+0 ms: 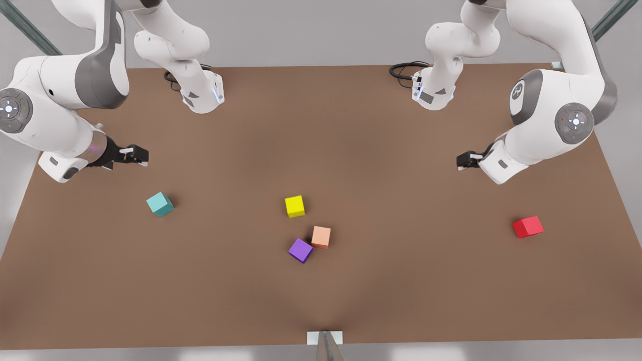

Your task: Pick up red wooden cube and pass to hand red wooden cube and place in blue wooden cube

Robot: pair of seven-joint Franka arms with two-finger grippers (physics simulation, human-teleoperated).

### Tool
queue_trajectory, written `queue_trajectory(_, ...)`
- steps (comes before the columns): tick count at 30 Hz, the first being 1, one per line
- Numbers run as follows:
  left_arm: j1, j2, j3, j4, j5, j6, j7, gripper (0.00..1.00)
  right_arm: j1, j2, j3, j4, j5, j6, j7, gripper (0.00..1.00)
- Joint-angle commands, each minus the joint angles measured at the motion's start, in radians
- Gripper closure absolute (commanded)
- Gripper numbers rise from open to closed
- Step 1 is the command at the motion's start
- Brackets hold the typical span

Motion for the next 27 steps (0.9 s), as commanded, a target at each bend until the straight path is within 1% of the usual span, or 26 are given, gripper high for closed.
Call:
queue_trajectory(1,0.002,0.0,0.0,0.0,0.0,0.004,-0.009,0.0,0.0,-0.001,0.001,-0.001,0.003,0.004,-0.002,0.0)
queue_trajectory(3,0.002,0.009,0.002,0.002,0.0,0.005,-0.008,0.0,0.0,0.001,0.0,-0.001,0.003,0.002,0.001,0.0)
queue_trajectory(4,0.021,0.074,0.022,0.028,0.002,0.01,-0.01,0.0,0.0,0.001,0.0,-0.001,0.004,0.002,0.001,0.0)
queue_trajectory(6,0.134,0.256,0.02,0.194,-0.032,0.011,0.0,0.0,-0.002,0.002,0.0,-0.004,0.009,0.004,0.001,0.0)
queue_trajectory(7,0.177,0.33,0.023,0.246,-0.026,0.04,0.085,0.0,-0.002,0.002,0.0,-0.009,0.009,0.005,0.001,0.0)
queue_trajectory(8,0.239,0.375,0.023,0.249,-0.028,0.131,0.138,0.0,-0.002,0.004,0.0,-0.009,0.007,0.008,0.001,0.0)
queue_trajectory(11,0.357,0.474,0.023,0.266,-0.026,0.232,0.181,0.0,0.003,0.004,0.0,-0.015,0.007,0.011,0.001,0.0)
queue_trajectory(12,0.401,0.494,0.025,0.266,-0.026,0.251,0.22,0.0,0.003,0.004,0.0,-0.016,0.009,0.011,0.001,0.0)
queue_trajectory(14,0.409,0.513,0.089,0.258,-0.031,0.257,0.296,0.0,0.0,0.004,0.0,-0.016,0.012,0.007,0.002,0.0)
queue_trajectory(17,0.444,0.562,0.106,0.252,-0.032,0.367,0.32,0.0,0.002,0.002,0.0,-0.027,0.012,0.002,0.005,0.0)
queue_trajectory(18,0.455,0.562,0.117,0.209,-0.032,0.399,0.398,0.0,0.002,0.002,0.0,-0.028,0.012,0.002,0.005,0.0)
queue_trajectory(21,0.44,0.557,0.132,0.158,-0.032,0.439,0.405,0.0,-0.002,0.002,0.0,-0.028,0.012,0.005,0.005,0.0)
queue_trajectory(23,0.42,0.548,0.132,0.059,-0.029,0.554,0.403,0.0,0.002,0.004,0.0,-0.03,0.012,0.007,0.005,0.0)
queue_trajectory(27,0.403,0.553,0.132,0.028,-0.029,0.557,0.383,0.0,0.0,0.002,0.0,-0.044,0.012,0.008,0.005,0.0)
